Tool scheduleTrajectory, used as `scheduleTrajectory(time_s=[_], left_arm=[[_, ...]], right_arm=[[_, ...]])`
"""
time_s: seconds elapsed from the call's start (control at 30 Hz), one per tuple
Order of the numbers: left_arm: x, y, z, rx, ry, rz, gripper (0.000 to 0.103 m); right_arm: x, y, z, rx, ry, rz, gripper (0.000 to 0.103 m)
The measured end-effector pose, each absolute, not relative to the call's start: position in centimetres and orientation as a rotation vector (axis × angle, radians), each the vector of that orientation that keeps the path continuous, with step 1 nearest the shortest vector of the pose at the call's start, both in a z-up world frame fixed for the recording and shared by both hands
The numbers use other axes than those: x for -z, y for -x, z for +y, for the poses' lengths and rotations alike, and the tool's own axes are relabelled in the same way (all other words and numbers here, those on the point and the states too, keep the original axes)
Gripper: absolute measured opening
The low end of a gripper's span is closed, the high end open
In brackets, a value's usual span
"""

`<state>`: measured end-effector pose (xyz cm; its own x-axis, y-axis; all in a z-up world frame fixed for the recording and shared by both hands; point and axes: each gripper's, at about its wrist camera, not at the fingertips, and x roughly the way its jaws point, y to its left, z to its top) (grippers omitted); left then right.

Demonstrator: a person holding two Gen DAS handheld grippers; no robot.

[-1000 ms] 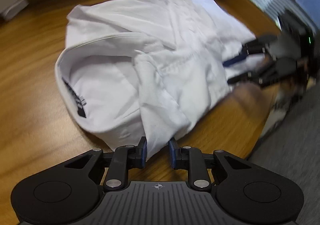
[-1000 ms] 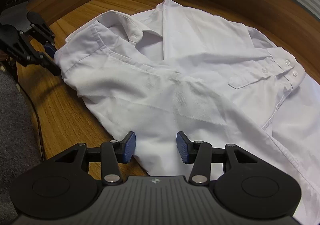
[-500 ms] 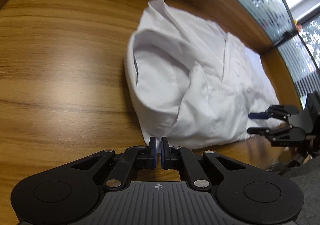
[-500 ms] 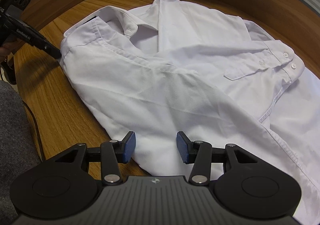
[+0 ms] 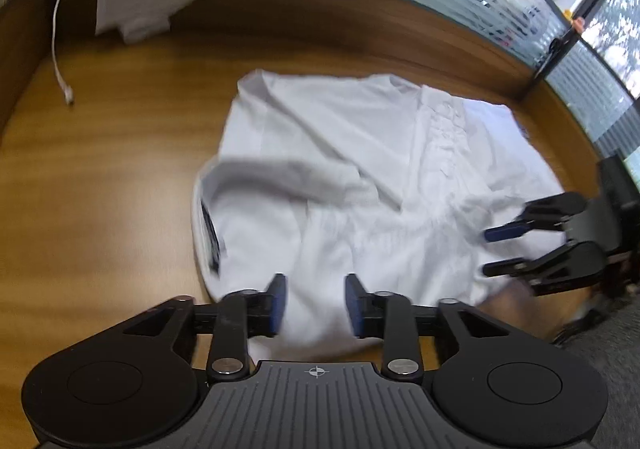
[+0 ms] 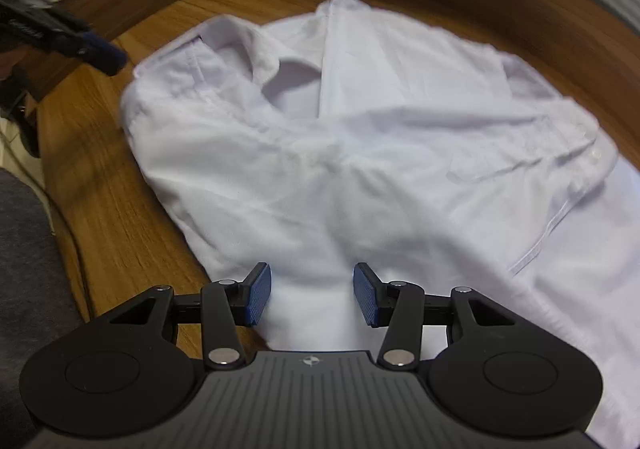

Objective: Fold clothes

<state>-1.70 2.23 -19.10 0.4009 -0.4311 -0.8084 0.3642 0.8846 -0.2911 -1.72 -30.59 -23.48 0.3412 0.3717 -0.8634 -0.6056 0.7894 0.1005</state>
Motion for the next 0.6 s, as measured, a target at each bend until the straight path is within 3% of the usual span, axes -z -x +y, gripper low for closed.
scheduleTrajectory(time_s=[0.07, 0.3, 0.6], left_arm=[[18.2, 0.5, 1.4, 0.482, 0.022, 1.022, 0.047], [16.7, -5.0, -0.7, 0.383, -0.057, 0.998, 0.052], [16.4, -13.1, -3.2, 0.31, -0.104, 1.027, 0.065]], right_arm=[[21.9, 0.9, -32.0, -0.638, 0.247, 1.012, 0.052], [17.9, -5.5, -39.5, -0.516, 0.282, 0.941, 0.052], [17.0, -14.6, -46.9, -0.487, 0.328, 0.957, 0.052]])
